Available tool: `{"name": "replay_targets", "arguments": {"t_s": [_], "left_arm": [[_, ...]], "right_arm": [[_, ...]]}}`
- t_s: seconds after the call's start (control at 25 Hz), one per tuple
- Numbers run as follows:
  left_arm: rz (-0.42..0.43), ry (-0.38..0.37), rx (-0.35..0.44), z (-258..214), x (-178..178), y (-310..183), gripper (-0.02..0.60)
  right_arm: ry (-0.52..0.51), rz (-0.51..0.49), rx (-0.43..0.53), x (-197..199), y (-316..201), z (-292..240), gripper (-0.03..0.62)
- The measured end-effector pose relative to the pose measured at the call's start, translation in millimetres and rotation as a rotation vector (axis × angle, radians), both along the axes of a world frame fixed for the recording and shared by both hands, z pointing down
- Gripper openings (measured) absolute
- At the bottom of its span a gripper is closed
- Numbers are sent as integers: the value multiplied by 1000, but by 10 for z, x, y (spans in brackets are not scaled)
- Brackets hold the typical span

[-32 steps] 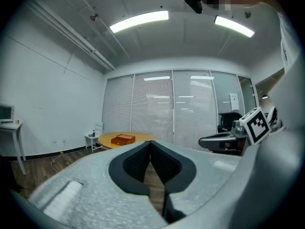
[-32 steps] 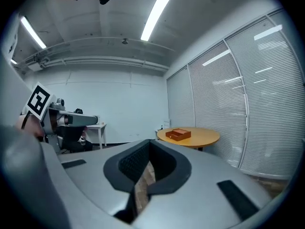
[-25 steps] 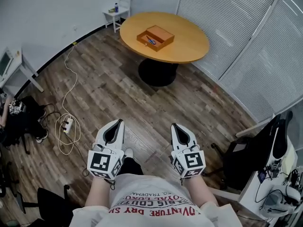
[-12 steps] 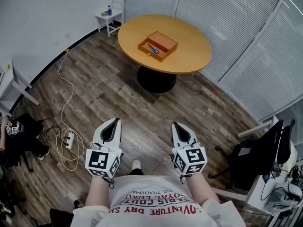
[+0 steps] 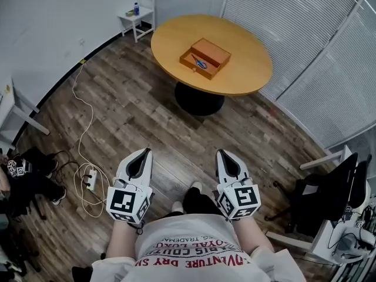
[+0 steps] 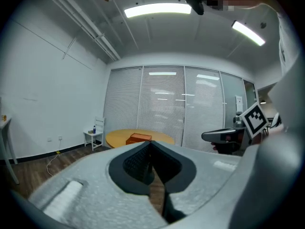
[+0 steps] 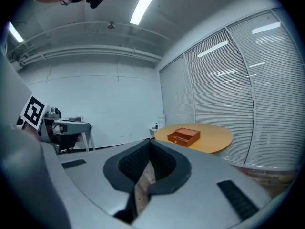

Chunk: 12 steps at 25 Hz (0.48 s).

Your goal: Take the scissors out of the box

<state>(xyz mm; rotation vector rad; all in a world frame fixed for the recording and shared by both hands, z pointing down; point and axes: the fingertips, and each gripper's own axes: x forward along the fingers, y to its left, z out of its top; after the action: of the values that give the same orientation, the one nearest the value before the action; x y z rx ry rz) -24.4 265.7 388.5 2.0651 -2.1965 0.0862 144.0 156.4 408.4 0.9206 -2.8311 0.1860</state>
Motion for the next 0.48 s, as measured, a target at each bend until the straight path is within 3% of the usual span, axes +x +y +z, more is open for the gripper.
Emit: {"name": "replay_targets", "arguments": {"t_s": [0.28,0.48], "left_arm": [[-28,17,-21,227,-390,-333,9],[24,5,-41,275,-606,-953,9]], "right_arm": [[33,-43,45,-425,-318,132,8],[-6,-34,32,-717,-841,97,9]]}}
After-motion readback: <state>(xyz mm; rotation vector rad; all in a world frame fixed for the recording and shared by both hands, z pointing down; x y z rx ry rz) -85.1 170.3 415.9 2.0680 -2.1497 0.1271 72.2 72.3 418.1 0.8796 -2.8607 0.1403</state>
